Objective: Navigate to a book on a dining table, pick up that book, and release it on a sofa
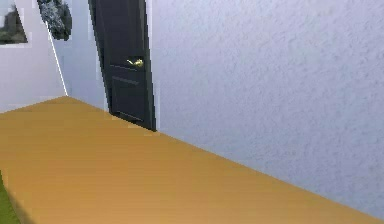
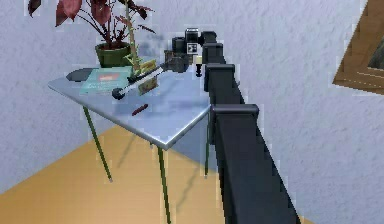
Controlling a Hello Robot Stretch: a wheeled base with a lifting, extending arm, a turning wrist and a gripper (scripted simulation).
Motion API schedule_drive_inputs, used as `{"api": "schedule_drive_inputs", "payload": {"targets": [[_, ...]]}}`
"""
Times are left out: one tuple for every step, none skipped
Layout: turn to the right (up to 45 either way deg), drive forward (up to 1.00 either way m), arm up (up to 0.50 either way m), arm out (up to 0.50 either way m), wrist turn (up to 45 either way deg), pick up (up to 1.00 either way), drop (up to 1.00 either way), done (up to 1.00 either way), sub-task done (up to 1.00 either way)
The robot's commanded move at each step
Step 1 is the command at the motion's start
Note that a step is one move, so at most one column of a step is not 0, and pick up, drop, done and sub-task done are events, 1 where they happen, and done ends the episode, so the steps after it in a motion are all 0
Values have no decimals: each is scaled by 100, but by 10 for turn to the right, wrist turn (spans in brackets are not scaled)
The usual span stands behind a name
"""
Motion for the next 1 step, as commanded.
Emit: {"api": "schedule_drive_inputs", "payload": {"targets": [[0,0,0,0,-450,0,0,0,0]]}}
